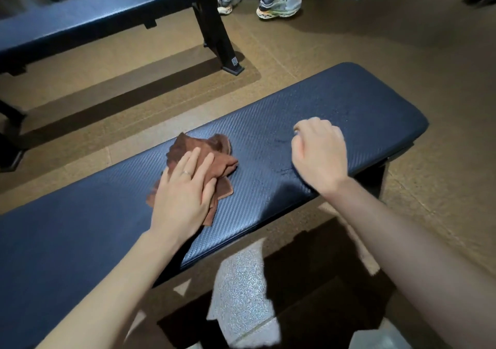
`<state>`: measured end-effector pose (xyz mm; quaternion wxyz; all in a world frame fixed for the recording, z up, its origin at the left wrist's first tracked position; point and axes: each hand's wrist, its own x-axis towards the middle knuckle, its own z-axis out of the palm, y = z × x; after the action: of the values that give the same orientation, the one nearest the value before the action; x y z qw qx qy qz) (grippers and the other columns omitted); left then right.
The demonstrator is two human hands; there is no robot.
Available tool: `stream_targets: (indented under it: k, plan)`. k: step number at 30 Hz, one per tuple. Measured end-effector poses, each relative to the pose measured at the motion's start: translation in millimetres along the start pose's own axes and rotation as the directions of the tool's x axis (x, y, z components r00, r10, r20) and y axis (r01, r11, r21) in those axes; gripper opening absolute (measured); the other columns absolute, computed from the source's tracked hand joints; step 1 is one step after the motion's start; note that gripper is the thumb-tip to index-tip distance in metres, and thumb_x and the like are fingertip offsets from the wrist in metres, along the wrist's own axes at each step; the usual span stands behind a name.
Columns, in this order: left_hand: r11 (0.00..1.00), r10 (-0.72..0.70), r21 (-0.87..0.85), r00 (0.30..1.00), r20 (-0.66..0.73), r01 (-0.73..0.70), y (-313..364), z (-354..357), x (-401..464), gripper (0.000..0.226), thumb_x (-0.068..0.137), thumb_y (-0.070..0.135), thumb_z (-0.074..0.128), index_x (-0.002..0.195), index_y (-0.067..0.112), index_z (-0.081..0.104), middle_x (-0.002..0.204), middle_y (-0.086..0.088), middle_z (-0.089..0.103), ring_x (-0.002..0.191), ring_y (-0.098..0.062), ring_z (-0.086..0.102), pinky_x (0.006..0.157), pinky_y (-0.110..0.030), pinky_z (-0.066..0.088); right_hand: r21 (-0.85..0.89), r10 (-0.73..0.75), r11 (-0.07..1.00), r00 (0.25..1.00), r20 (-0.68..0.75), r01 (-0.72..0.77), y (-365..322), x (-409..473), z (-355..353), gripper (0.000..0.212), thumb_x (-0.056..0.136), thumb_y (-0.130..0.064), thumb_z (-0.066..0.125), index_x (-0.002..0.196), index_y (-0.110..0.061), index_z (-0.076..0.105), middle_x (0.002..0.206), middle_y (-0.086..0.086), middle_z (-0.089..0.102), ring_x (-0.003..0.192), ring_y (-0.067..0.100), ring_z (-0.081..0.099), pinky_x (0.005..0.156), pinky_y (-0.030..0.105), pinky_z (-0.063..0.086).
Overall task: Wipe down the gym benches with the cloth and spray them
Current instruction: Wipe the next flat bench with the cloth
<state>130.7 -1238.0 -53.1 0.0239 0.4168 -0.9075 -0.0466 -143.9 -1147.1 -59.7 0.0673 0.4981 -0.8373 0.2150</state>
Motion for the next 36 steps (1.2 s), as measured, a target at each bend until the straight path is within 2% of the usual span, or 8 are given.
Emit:
stream_targets:
  k: [2,4,10,19,25,29,33,36]
  plan:
    - [1.0,-0.006,0.029,1.0,0.0,0.006,15.8,1.1,15.6,0.061,0.104,0.05,0.023,0.158,0.025,0.037,0.166,-0.006,0.032,0.153,-0.027,0.029,0.121,-0.056,0.026,-0.03,0.091,0.995,0.996,0.006,-0.09,30.2,8.1,-4.7,0.028,0.099,-0.02,0.044,0.109,-0.012,0.068,0.11,0.011,0.065,0.103,0.035,0.057,0.09,0.045,0.041]
    - [0.999,0.026,0.033,1.0,-0.008,-0.026,35.8,5.5,47.1,0.06,0.105,0.05,0.023,0.159,0.025,0.036,0.167,-0.006,0.03,0.154,-0.026,0.027,0.121,-0.055,0.024,0.034,0.187,0.982,0.982,-0.014,-0.186,44.4,8.9,-3.2,0.026,0.101,-0.019,0.044,0.109,-0.011,0.068,0.114,0.009,0.062,0.107,0.033,0.054,0.094,0.045,0.039]
    - [0.997,0.072,0.031,0.997,0.015,-0.072,106.8,21.4,128.4,0.057,0.109,0.047,0.028,0.161,0.026,0.029,0.169,-0.008,0.023,0.156,-0.026,0.021,0.123,-0.05,0.015,0.085,0.217,0.974,0.972,-0.091,-0.209,47.0,6.5,6.5,0.027,0.099,-0.017,0.043,0.104,-0.011,0.069,0.111,0.008,0.065,0.105,0.032,0.056,0.094,0.043,0.038]
    - [0.959,0.276,0.037,0.958,0.081,-0.28,74.0,2.7,-34.5,0.057,0.106,0.047,0.028,0.159,0.027,0.035,0.168,-0.001,0.027,0.155,-0.02,0.026,0.12,-0.049,0.023,0.084,0.209,0.976,0.976,-0.062,-0.203,46.0,5.1,6.4,0.03,0.097,-0.021,0.039,0.104,-0.011,0.066,0.112,0.008,0.064,0.103,0.032,0.055,0.094,0.045,0.039]
    - [0.948,0.315,0.024,0.948,0.051,-0.316,105.5,15.6,41.0,0.06,0.105,0.05,0.023,0.159,0.028,0.035,0.168,-0.003,0.027,0.155,-0.023,0.026,0.123,-0.053,0.026,0.12,0.199,0.975,0.975,-0.098,-0.187,44.4,4.9,7.2,0.03,0.095,-0.021,0.039,0.1,-0.009,0.066,0.107,0.009,0.064,0.099,0.033,0.055,0.088,0.045,0.04]
    - [0.964,0.261,0.04,0.964,0.045,-0.263,136.8,21.1,78.0,0.058,0.107,0.049,0.025,0.16,0.029,0.03,0.169,-0.003,0.024,0.156,-0.022,0.021,0.124,-0.053,0.023,0.176,0.214,0.966,0.969,-0.121,-0.191,47.8,2.9,6.0,0.025,0.096,-0.014,0.042,0.101,-0.009,0.066,0.105,0.009,0.065,0.099,0.031,0.057,0.09,0.045,0.042]
    - [0.945,0.321,0.052,0.946,0.041,-0.323,117.5,14.1,15.1,0.059,0.107,0.047,0.025,0.161,0.025,0.032,0.169,-0.004,0.024,0.156,-0.022,0.023,0.123,-0.052,0.024,0.22,0.211,0.958,0.973,-0.097,-0.185,51.9,3.3,4.7,0.029,0.095,-0.017,0.038,0.101,-0.008,0.065,0.105,0.009,0.065,0.1,0.033,0.056,0.091,0.046,0.041]
    - [0.917,0.364,0.132,0.925,0.105,-0.376,95.0,13.7,-40.0,0.061,0.105,0.047,0.031,0.161,0.022,0.031,0.169,-0.007,0.023,0.155,-0.025,0.027,0.118,-0.054,0.033,0.206,0.169,0.966,0.984,-0.049,-0.156,53.3,5.9,1.4,0.026,0.098,-0.018,0.04,0.103,-0.009,0.064,0.107,0.009,0.064,0.103,0.032,0.054,0.092,0.045,0.039]
